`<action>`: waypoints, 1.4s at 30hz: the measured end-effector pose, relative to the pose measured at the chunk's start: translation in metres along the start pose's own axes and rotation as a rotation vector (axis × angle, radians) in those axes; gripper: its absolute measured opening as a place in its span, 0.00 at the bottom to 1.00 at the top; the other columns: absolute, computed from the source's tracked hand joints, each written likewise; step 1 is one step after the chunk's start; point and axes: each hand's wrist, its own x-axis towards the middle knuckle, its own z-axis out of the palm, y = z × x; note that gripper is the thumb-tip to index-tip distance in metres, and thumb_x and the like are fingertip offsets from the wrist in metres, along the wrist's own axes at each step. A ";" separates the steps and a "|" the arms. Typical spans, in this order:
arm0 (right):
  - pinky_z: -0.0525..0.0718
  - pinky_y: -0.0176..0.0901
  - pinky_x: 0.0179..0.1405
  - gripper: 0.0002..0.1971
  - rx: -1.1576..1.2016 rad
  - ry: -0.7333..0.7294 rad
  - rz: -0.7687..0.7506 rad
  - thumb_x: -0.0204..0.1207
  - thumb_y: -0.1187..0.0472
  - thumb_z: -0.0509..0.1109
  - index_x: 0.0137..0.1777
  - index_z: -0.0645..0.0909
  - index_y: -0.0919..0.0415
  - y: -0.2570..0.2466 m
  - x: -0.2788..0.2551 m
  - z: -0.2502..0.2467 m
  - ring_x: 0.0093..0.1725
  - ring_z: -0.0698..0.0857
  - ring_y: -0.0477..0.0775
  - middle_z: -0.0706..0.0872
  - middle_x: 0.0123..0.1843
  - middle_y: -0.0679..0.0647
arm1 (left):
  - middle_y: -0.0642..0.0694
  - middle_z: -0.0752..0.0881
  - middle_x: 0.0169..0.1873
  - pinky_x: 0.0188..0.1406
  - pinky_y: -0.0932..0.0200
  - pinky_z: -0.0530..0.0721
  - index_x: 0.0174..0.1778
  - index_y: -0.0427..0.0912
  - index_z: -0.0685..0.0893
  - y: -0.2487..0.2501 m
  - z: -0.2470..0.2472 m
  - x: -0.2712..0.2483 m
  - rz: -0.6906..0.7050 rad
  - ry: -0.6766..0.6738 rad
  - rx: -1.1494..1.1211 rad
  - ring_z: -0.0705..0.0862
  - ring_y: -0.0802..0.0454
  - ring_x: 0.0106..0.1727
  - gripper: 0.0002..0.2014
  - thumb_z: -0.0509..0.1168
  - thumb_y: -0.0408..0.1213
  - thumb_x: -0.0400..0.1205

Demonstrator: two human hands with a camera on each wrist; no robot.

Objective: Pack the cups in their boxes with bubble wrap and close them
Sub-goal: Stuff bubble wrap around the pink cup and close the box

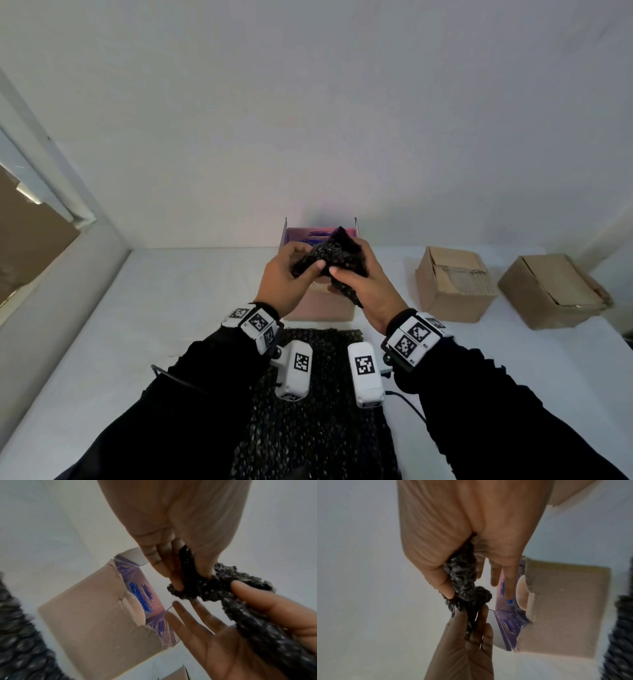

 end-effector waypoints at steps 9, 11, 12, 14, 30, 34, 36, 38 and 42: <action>0.81 0.30 0.44 0.23 -0.440 0.337 -0.075 0.76 0.59 0.74 0.64 0.65 0.54 0.003 0.085 0.013 0.50 0.85 0.51 0.85 0.54 0.53 | 0.46 0.83 0.56 0.51 0.50 0.76 0.56 0.47 0.84 -0.032 -0.027 0.047 0.113 0.033 0.799 0.77 0.42 0.57 0.17 0.71 0.48 0.74; 0.78 0.31 0.40 0.19 -0.584 0.339 -0.058 0.76 0.59 0.73 0.61 0.68 0.56 0.006 0.102 0.019 0.46 0.83 0.51 0.83 0.48 0.50 | 0.44 0.80 0.62 0.55 0.48 0.77 0.61 0.45 0.83 -0.046 -0.034 0.050 0.065 -0.042 0.854 0.76 0.39 0.60 0.20 0.73 0.42 0.73; 0.77 0.32 0.38 0.16 -0.645 0.308 -0.025 0.75 0.60 0.72 0.59 0.70 0.56 0.008 0.110 0.023 0.43 0.82 0.50 0.82 0.45 0.48 | 0.45 0.79 0.64 0.57 0.48 0.76 0.63 0.45 0.82 -0.052 -0.037 0.049 0.028 -0.065 0.865 0.76 0.39 0.62 0.21 0.73 0.41 0.74; 0.75 0.35 0.35 0.12 -0.691 0.244 0.046 0.75 0.61 0.68 0.57 0.72 0.57 0.017 0.123 0.032 0.42 0.81 0.51 0.83 0.47 0.52 | 0.49 0.79 0.66 0.63 0.49 0.72 0.67 0.49 0.79 -0.062 -0.040 0.047 -0.026 -0.049 0.904 0.73 0.42 0.67 0.23 0.71 0.45 0.75; 0.71 0.47 0.37 0.14 -1.248 0.136 -0.054 0.67 0.77 0.59 0.46 0.72 0.57 0.071 0.150 0.020 0.38 0.76 0.61 0.70 0.50 0.55 | 0.46 0.79 0.57 0.57 0.43 0.65 0.70 0.57 0.74 -0.069 -0.026 0.080 0.188 -0.131 1.355 0.77 0.43 0.57 0.29 0.69 0.43 0.70; 0.76 0.51 0.51 0.09 -1.360 0.110 -0.025 0.69 0.66 0.66 0.44 0.82 0.52 0.070 0.151 0.019 0.60 0.73 0.62 0.77 0.56 0.55 | 0.46 0.74 0.68 0.63 0.39 0.59 0.64 0.55 0.80 -0.065 -0.019 0.090 0.227 -0.303 1.454 0.69 0.39 0.68 0.19 0.63 0.43 0.76; 0.78 0.51 0.55 0.10 -1.397 0.126 0.034 0.71 0.59 0.67 0.50 0.86 0.50 0.072 0.150 0.017 0.62 0.72 0.60 0.75 0.59 0.55 | 0.48 0.73 0.70 0.70 0.34 0.52 0.63 0.55 0.81 -0.067 -0.017 0.093 0.188 -0.394 1.449 0.62 0.38 0.75 0.17 0.60 0.41 0.78; 0.79 0.50 0.56 0.13 -1.282 0.126 0.075 0.72 0.62 0.66 0.54 0.86 0.52 0.074 0.148 0.015 0.59 0.76 0.59 0.73 0.61 0.55 | 0.51 0.75 0.68 0.72 0.31 0.46 0.62 0.55 0.82 -0.067 -0.017 0.094 0.138 -0.435 1.439 0.58 0.38 0.77 0.18 0.60 0.39 0.77; 0.79 0.52 0.45 0.12 -1.156 0.149 -0.027 0.70 0.73 0.63 0.49 0.77 0.57 0.073 0.148 0.016 0.47 0.81 0.64 0.78 0.55 0.57 | 0.53 0.76 0.67 0.73 0.30 0.44 0.66 0.57 0.78 -0.066 -0.018 0.093 0.119 -0.433 1.425 0.57 0.39 0.78 0.21 0.60 0.37 0.77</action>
